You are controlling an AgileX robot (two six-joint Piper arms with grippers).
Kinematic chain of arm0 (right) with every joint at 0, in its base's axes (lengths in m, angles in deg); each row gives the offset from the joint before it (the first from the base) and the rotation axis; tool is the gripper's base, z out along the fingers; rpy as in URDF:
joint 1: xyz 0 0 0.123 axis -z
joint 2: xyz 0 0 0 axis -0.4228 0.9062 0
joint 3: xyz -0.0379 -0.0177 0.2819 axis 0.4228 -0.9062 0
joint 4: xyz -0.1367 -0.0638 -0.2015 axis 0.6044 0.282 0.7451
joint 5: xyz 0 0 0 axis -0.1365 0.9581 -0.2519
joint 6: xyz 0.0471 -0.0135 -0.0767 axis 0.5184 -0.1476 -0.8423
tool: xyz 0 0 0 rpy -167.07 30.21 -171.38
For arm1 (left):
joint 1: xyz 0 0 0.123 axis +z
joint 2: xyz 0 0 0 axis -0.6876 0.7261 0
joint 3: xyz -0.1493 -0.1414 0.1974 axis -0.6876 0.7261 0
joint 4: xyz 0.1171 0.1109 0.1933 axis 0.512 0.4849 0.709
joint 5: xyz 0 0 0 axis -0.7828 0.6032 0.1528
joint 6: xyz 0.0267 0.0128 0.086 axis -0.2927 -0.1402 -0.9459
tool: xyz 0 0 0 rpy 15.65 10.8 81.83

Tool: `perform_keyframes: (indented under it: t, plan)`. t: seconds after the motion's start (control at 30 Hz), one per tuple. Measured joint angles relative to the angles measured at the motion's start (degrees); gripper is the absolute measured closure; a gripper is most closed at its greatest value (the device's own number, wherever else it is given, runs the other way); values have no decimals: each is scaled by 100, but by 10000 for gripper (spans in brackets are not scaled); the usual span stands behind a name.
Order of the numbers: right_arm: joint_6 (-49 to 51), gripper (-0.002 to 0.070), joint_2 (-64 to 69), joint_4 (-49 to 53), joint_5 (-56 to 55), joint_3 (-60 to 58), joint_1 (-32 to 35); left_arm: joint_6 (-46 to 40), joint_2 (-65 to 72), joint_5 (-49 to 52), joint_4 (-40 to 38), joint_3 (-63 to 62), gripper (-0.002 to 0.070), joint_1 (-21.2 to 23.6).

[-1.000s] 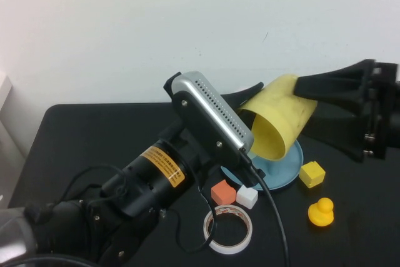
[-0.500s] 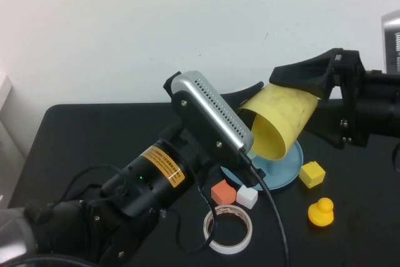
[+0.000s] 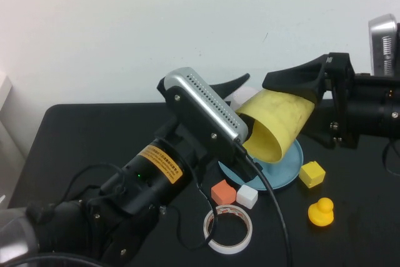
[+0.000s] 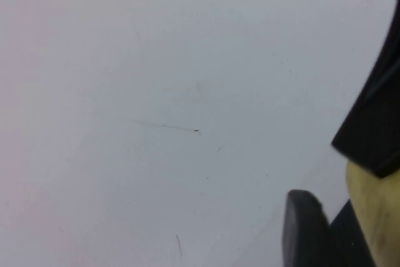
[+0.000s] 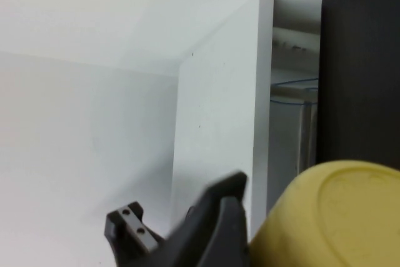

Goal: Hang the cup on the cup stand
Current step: Adjust the cup with two arms, then place the cup on the cup holder

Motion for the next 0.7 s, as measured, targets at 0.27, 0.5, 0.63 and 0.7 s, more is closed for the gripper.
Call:
perform_keyframes:
  t: [0.27,0.5,0.63,0.7]
  plan:
    - [-942,88,0,22,-280,361,0,0,-129,200,-341,0,330,0]
    - [-3004,89,13,22,-883,951,-9,163,-1012,2050,-355,0,327,0]
    - [-4502,89,22,12,-1199,1076,-9,228,-1600,3451,-355,0,335,0]
    - [-5231,89,34,12,-1327,1080,-9,308,-1909,4212,-355,0,371,0]
